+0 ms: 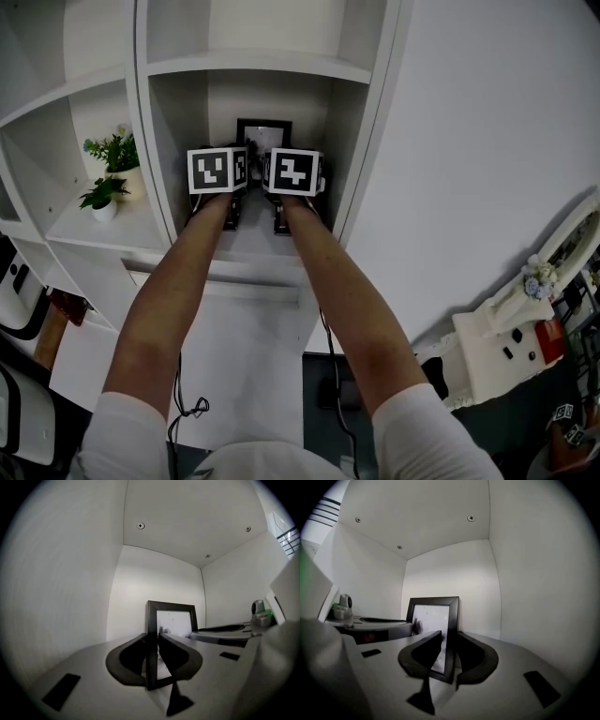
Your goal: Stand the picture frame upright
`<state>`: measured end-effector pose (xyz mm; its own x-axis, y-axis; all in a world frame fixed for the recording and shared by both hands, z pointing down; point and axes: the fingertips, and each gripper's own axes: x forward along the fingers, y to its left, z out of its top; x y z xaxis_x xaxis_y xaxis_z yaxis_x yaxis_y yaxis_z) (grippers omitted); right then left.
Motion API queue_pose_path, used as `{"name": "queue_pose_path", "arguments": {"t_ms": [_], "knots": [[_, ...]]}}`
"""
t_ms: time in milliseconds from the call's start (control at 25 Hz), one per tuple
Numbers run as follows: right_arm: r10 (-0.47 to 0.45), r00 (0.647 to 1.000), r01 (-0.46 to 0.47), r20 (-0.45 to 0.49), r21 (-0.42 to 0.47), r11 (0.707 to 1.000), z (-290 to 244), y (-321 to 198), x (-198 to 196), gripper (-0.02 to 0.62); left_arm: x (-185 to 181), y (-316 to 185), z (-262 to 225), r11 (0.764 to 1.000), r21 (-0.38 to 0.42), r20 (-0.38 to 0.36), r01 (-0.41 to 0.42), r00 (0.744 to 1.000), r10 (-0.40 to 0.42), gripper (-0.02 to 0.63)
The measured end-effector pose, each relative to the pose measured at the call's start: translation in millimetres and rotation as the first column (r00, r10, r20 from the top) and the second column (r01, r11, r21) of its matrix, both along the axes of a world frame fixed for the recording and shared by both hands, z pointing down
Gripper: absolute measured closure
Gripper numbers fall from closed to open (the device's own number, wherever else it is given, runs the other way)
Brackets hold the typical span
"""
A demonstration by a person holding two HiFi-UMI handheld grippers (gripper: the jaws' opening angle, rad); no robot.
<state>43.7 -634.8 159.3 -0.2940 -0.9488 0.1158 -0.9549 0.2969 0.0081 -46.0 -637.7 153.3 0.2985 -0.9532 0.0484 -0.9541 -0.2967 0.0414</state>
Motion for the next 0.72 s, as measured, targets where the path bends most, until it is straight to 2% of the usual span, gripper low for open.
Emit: {"name": "queue_pose_path", "arguments": {"t_ms": [200,320,520,720], "knots": [[-0.003,1.000,0.003,0.004,0.006,1.000,1.4,1.3,0.4,0.423,1.3,1.6,-0.3,1.000,0.004,-0.006,-0.002,1.000,0.003,0.515],[0.007,0.999,-0.004,-0.031,0.072,0.997,-9.2,5.1,-0.6,0.392,-5.5,0.0,-3.4,0.999,0.028,-0.009,0.027,1.000,-0.027,0.512],[0.003,0.998,0.007,-0.068,0.150,0.989,-24.9,16.7,-3.8,0.387,-9.7,7.4,-13.1,0.996,0.086,-0.043,0.035,0.999,-0.032,0.488],[-0.015,0.998,0.027,-0.060,0.197,0.980,-30.0,31.7,-7.0,0.391,-5.4,30.6,-32.0,0.978,0.211,-0.044,0.008,0.999,0.002,0.489]]}}
